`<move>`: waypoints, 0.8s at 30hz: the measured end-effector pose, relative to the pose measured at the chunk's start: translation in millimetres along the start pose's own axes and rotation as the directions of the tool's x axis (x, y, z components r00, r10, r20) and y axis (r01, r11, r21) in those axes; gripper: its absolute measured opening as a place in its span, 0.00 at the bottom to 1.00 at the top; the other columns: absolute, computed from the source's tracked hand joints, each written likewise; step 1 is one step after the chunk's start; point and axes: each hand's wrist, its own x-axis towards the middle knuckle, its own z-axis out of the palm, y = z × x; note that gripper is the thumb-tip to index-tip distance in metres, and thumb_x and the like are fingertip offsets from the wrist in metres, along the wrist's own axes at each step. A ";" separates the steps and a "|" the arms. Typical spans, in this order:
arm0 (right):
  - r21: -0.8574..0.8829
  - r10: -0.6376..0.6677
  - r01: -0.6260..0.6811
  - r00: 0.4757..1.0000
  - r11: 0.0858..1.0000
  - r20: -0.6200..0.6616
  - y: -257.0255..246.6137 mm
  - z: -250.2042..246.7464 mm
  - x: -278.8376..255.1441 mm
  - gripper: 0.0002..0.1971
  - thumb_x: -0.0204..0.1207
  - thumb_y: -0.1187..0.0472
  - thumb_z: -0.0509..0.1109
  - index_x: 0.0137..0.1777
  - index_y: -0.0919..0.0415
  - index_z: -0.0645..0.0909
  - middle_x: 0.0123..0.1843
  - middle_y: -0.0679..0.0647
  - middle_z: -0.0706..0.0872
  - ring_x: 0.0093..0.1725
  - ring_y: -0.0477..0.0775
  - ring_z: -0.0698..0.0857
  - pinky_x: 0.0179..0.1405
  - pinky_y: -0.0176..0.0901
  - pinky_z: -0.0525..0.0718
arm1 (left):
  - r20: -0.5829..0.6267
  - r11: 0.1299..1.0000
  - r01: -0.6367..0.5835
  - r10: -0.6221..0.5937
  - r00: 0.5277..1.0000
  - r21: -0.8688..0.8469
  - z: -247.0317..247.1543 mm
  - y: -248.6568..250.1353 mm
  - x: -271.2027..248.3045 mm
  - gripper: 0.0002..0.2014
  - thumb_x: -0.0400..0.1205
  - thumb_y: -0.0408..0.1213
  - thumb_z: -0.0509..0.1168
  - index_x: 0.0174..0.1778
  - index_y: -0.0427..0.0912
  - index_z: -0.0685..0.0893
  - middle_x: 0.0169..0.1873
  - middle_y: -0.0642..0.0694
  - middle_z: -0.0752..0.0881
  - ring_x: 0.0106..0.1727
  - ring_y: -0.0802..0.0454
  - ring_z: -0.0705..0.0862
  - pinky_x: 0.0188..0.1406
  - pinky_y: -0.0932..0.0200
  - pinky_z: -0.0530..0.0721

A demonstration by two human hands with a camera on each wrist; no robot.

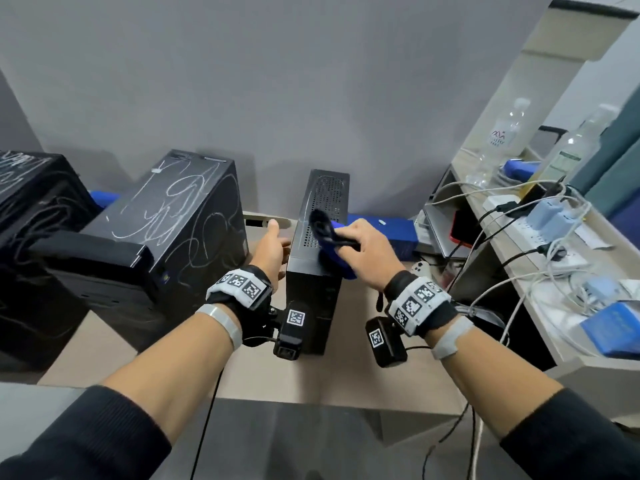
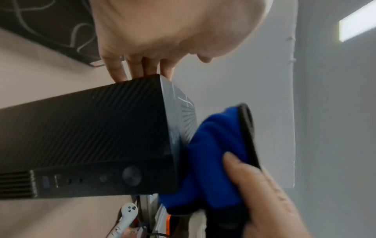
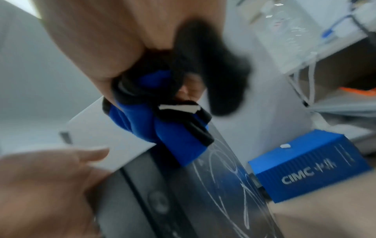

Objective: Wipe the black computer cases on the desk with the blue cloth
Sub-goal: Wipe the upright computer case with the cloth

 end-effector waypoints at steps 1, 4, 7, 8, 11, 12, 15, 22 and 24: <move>-0.063 -0.077 0.081 0.995 0.995 0.058 -2.3 6.7 -2.5 0.16 0.73 0.67 0.69 0.59 0.57 0.89 0.48 0.59 0.80 0.50 0.59 0.77 0.50 0.40 0.68 | 0.013 1.000 0.015 -0.015 1.000 0.002 -1.5 0.0 3.1 0.37 0.88 0.66 0.42 0.50 0.41 0.89 0.49 0.45 0.89 0.61 0.45 0.84 0.70 0.47 0.77; -0.273 -0.239 0.291 0.949 0.917 0.206 0.1 17.9 -10.4 0.20 0.71 0.58 0.66 0.62 0.47 0.88 0.65 0.51 0.83 0.64 0.63 0.75 0.65 0.53 0.68 | 0.030 0.998 0.062 -0.062 0.998 0.006 -6.8 1.5 15.0 0.41 0.85 0.70 0.39 0.48 0.41 0.87 0.48 0.45 0.89 0.56 0.47 0.85 0.69 0.47 0.79; -0.274 -0.168 0.320 0.871 0.907 0.463 7.8 8.8 -3.1 0.27 0.78 0.56 0.58 0.78 0.43 0.73 0.84 0.43 0.66 0.85 0.56 0.57 0.80 0.60 0.47 | 0.083 0.993 0.112 -0.115 0.990 0.041 -17.0 6.0 29.2 0.53 0.75 0.81 0.35 0.57 0.41 0.91 0.51 0.43 0.93 0.60 0.46 0.88 0.71 0.46 0.81; -0.253 -0.143 0.315 0.838 0.915 0.526 10.6 3.9 4.7 0.27 0.80 0.56 0.56 0.81 0.43 0.68 0.85 0.41 0.61 0.86 0.51 0.52 0.81 0.58 0.43 | 0.094 0.991 0.113 -0.120 0.988 0.072 -19.2 6.2 35.3 0.56 0.72 0.83 0.33 0.55 0.42 0.93 0.50 0.44 0.93 0.60 0.46 0.88 0.73 0.45 0.78; -0.240 -0.103 0.314 0.777 0.919 0.621 24.0 -4.2 51.2 0.27 0.86 0.60 0.56 0.84 0.44 0.61 0.87 0.40 0.53 0.87 0.46 0.45 0.82 0.56 0.38 | 0.007 0.983 0.097 -0.100 0.995 0.157 -21.4 7.1 38.4 0.54 0.76 0.80 0.29 0.45 0.44 0.94 0.46 0.50 0.93 0.56 0.51 0.85 0.65 0.46 0.72; -0.270 -0.074 0.313 0.766 0.911 0.638 30.5 -5.3 74.2 0.27 0.87 0.60 0.56 0.85 0.46 0.59 0.87 0.41 0.51 0.87 0.47 0.44 0.82 0.58 0.38 | -0.009 0.980 0.102 -0.102 0.995 0.172 -21.6 7.9 38.2 0.54 0.76 0.79 0.28 0.46 0.44 0.93 0.47 0.50 0.93 0.57 0.51 0.85 0.61 0.46 0.71; -0.395 0.051 0.258 0.780 0.881 0.624 50.9 -8.5 142.1 0.30 0.88 0.58 0.56 0.87 0.51 0.51 0.88 0.45 0.47 0.87 0.52 0.43 0.84 0.63 0.42 | 0.022 0.973 0.121 -0.128 0.992 0.197 -24.0 9.0 39.1 0.55 0.76 0.78 0.27 0.49 0.45 0.95 0.49 0.50 0.93 0.54 0.52 0.85 0.54 0.48 0.68; -0.452 0.164 0.186 0.760 0.873 0.629 42.1 -8.6 158.1 0.31 0.87 0.52 0.57 0.87 0.50 0.50 0.89 0.48 0.43 0.87 0.57 0.39 0.82 0.69 0.40 | 0.089 0.980 0.138 -0.152 0.984 0.141 -13.4 13.1 36.9 0.56 0.61 0.89 0.37 0.38 0.45 0.95 0.42 0.45 0.92 0.48 0.47 0.85 0.71 0.41 0.72; -0.398 0.057 0.317 0.717 0.861 0.695 26.0 -5.5 113.2 0.31 0.86 0.49 0.57 0.86 0.46 0.51 0.88 0.46 0.42 0.87 0.55 0.37 0.83 0.67 0.38 | 0.099 0.983 0.144 -0.156 0.983 0.115 -12.3 10.6 42.7 0.59 0.55 0.91 0.39 0.48 0.46 0.95 0.51 0.45 0.93 0.59 0.43 0.86 0.77 0.38 0.72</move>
